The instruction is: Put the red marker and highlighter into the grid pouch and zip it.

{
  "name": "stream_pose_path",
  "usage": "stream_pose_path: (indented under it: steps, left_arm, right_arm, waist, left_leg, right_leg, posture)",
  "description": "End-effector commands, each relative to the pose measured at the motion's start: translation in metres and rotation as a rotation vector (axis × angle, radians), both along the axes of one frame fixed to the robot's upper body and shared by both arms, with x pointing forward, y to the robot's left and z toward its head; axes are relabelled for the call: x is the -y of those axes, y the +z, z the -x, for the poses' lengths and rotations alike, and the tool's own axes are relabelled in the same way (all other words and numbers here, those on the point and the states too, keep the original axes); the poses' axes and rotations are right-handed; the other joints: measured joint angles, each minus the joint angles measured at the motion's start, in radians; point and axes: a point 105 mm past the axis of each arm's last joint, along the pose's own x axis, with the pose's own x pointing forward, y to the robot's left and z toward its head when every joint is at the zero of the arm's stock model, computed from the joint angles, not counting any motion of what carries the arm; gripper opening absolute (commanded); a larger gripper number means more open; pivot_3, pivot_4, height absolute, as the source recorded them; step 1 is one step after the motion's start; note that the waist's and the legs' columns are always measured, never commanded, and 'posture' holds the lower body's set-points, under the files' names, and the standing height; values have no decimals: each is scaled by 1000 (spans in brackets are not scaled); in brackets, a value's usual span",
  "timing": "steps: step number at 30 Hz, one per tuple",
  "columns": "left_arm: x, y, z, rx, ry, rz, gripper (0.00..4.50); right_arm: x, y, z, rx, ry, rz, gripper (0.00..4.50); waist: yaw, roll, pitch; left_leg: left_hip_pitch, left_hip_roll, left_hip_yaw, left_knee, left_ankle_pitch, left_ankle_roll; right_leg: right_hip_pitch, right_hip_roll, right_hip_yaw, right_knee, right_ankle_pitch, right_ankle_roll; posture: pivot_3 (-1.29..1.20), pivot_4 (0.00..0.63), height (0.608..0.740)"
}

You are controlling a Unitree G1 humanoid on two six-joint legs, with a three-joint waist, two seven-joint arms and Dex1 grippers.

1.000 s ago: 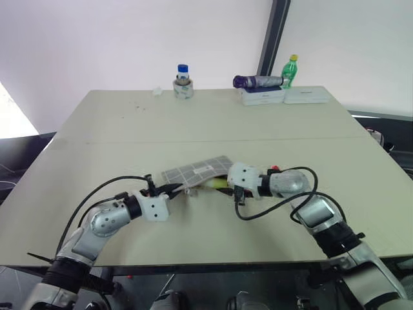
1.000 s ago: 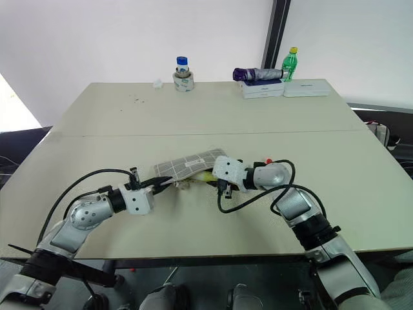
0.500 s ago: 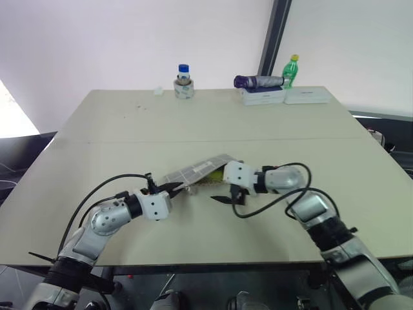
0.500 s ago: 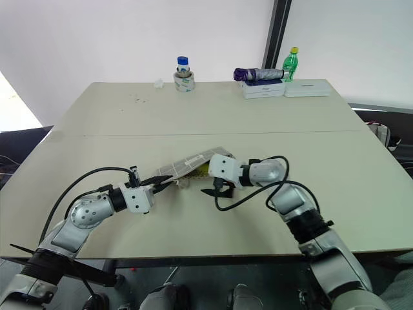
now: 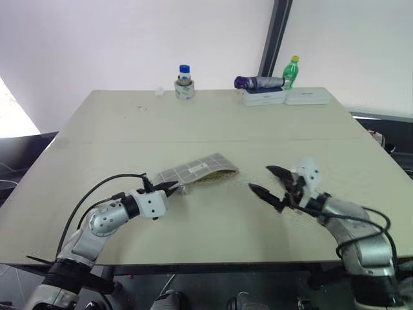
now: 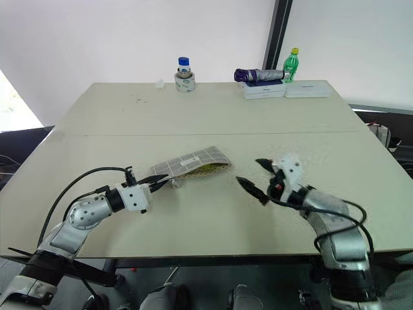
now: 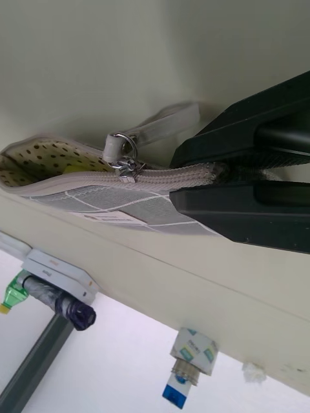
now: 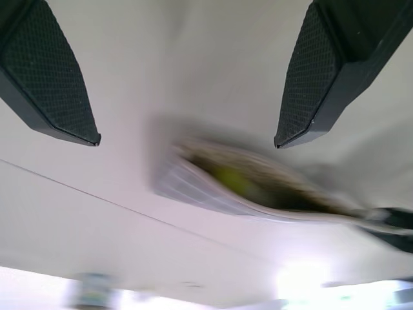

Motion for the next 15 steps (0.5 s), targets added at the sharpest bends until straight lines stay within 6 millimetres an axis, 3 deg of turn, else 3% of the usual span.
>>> stream_pose_path:
  steps: [1,6,9,15]
  left_arm:
    - [6,12,-1,48,-21,36,0]
    - [13,12,-3,39,-42,41,0]
    - [14,11,-3,29,-49,40,0]
    - [16,10,-3,30,-55,39,0]
  right_arm:
    - [8,17,11,154,-129,5,4485]
    - [21,-5,19,109,-265,44,4485]
    - [27,-7,18,103,-291,51,4485]
    - [54,-8,-6,46,-384,133,4485]
  waist:
    - [-1,0,0]
    - [-2,0,0]
    - [-2,0,0]
    - [-2,0,0]
  left_leg:
    - [0,0,0,0,0,0]
    - [0,0,0,0,0,-1]
    - [0,0,0,0,0,-1]
    - [0,0,0,1,0,0]
  right_leg:
    - [0,0,0,0,0,0]
    - [0,0,0,0,0,0]
    - [0,0,1,0,0,0]
    - [0,1,1,0,0,0]
  posture:
    - [0,150,740]
    - [0,150,740]
    - [0,150,740]
    - [0,150,740]
